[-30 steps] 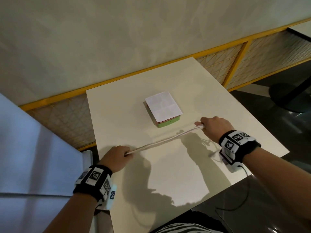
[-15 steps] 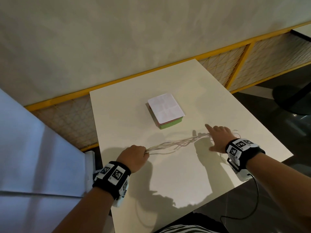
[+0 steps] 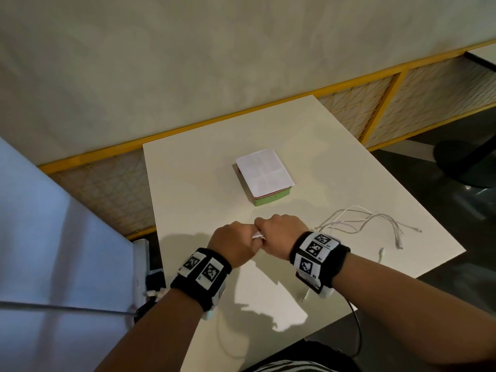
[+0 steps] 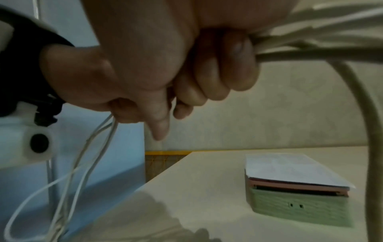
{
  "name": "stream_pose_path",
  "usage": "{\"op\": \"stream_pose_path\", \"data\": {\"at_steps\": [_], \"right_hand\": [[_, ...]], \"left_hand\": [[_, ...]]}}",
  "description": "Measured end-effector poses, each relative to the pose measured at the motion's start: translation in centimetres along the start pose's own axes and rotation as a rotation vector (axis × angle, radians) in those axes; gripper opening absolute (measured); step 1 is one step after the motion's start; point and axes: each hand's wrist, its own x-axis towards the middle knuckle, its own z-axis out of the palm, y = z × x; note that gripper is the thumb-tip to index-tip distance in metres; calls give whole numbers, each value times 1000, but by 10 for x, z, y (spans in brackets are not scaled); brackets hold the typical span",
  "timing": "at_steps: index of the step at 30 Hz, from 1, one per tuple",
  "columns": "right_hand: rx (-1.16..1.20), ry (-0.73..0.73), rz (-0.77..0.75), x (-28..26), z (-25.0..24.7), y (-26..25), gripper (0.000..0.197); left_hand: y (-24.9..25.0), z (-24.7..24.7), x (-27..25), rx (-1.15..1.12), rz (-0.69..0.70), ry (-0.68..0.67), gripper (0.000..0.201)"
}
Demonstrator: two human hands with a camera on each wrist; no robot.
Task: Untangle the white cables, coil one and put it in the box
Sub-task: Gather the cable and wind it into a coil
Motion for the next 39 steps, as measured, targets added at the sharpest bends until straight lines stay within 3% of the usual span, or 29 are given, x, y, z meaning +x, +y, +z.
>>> {"op": "stream_pose_path", "data": {"at_steps": [3, 9, 13, 19, 22, 24, 26, 28, 31, 34, 37, 39], "right_hand": [[-31, -1, 19, -1, -6, 6, 33], [7, 52, 302, -18, -21, 77, 57], [-39, 53, 376, -26, -17, 98, 56], [-27, 39, 483, -25, -7, 125, 57], [3, -14, 494, -20, 12, 129, 47], [25, -58, 473, -19, 24, 131, 34], [40, -106, 431, -18, 31, 131, 35], [66, -133, 407, -18, 37, 127, 54], [57, -117, 308, -16, 33, 106, 99], [47, -62, 102, -10, 17, 62, 112], [126, -39, -67, 2, 7, 15, 91], [229, -79, -93, 9, -2, -2, 50]], "left_hand": [[-5, -3, 0, -73, -23, 19, 33], [-77, -2, -17, -123, -194, -43, 38], [-84, 9, -19, -209, -161, -54, 39], [-90, 15, -18, -402, -239, -59, 39], [-80, 14, -18, -538, -285, -5, 35], [-74, 14, -17, -638, -312, 6, 30], [-71, 15, -16, -706, -321, -21, 27], [-69, 16, -16, -697, -312, -51, 27], [-63, 16, -14, -662, -286, -66, 26], [-52, 12, -12, -606, -215, -75, 26], [-38, 4, -8, -510, -96, -93, 28], [-32, -2, -7, -527, -54, -80, 28]]}}
